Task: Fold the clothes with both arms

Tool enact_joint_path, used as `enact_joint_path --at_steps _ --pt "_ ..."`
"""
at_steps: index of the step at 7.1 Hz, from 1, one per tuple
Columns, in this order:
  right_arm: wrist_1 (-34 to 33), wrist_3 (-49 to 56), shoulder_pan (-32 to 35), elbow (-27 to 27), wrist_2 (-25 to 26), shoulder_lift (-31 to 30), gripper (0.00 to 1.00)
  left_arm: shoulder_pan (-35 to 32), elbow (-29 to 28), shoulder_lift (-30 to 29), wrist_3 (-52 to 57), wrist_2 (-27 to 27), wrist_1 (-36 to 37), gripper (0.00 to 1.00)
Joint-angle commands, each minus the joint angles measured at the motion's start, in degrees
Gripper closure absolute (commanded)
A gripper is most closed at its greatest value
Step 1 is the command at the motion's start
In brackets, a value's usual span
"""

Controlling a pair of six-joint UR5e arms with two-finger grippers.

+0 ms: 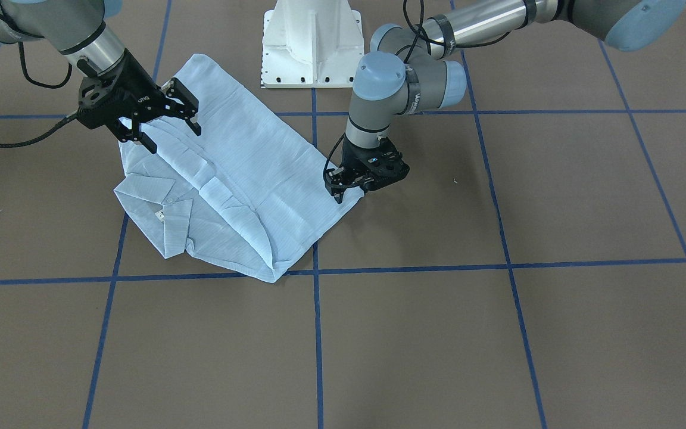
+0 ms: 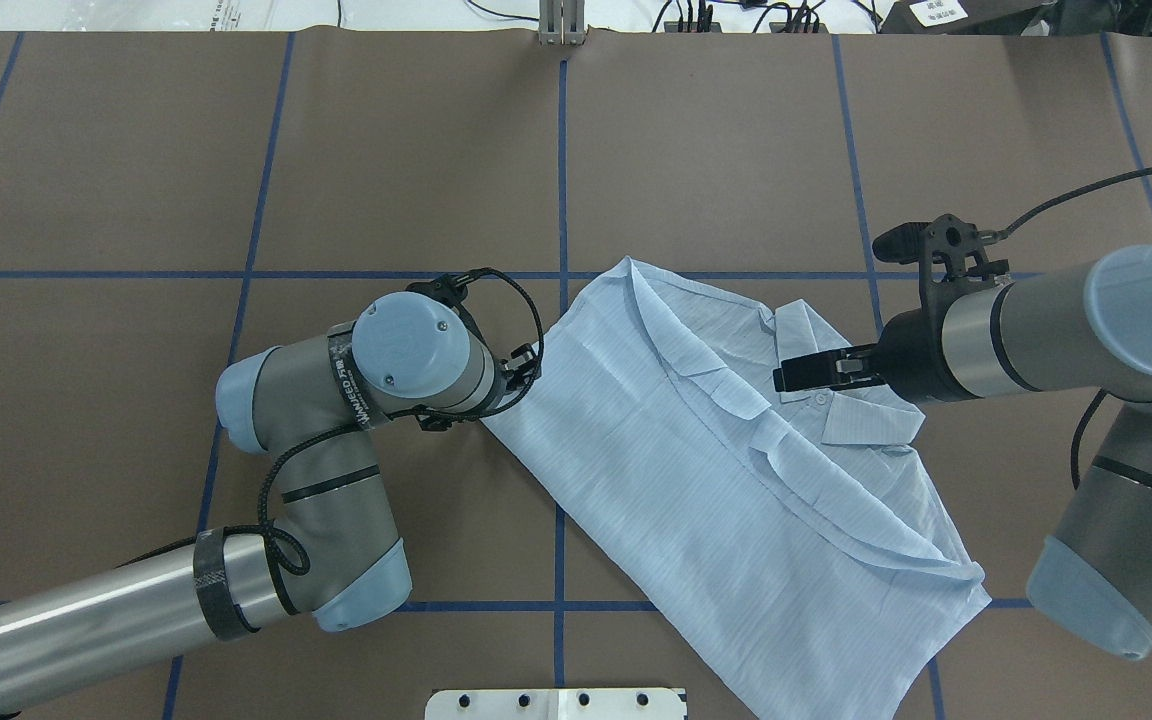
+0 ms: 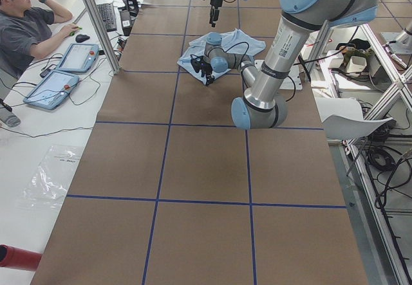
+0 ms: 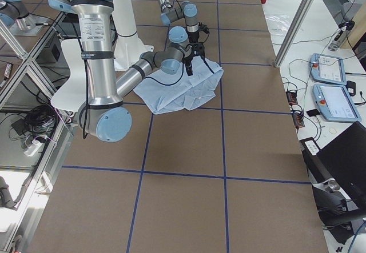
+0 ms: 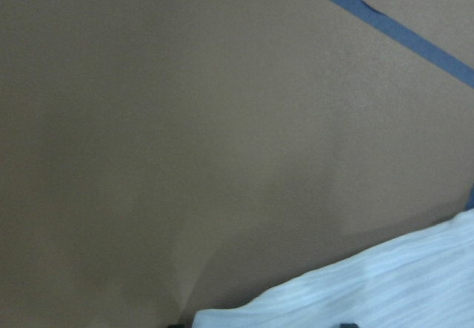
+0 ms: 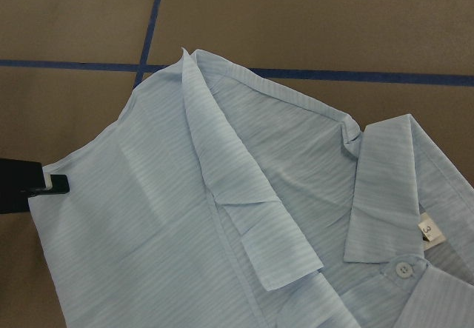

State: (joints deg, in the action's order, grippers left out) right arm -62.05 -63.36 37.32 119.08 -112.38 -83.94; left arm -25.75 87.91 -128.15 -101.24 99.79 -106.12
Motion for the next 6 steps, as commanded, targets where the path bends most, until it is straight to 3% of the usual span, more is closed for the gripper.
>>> enact_joint_path --at_steps 1,3,4,6 --pt "0.0 0.1 0.1 0.0 0.0 0.0 0.0 0.0 0.5 0.0 0.1 0.2 0.5 0.49" --pt "0.0 0.1 0.3 0.0 0.0 0.0 0.0 0.0 1.8 -0.1 0.0 0.4 0.9 0.92" --pt "0.0 0.1 0.3 0.0 0.0 0.0 0.0 0.0 2.9 0.1 -0.1 1.9 1.0 1.0" --pt "0.0 0.1 0.3 0.0 0.0 0.0 0.0 -1.7 4.4 0.3 -0.8 2.7 2.0 1.0"
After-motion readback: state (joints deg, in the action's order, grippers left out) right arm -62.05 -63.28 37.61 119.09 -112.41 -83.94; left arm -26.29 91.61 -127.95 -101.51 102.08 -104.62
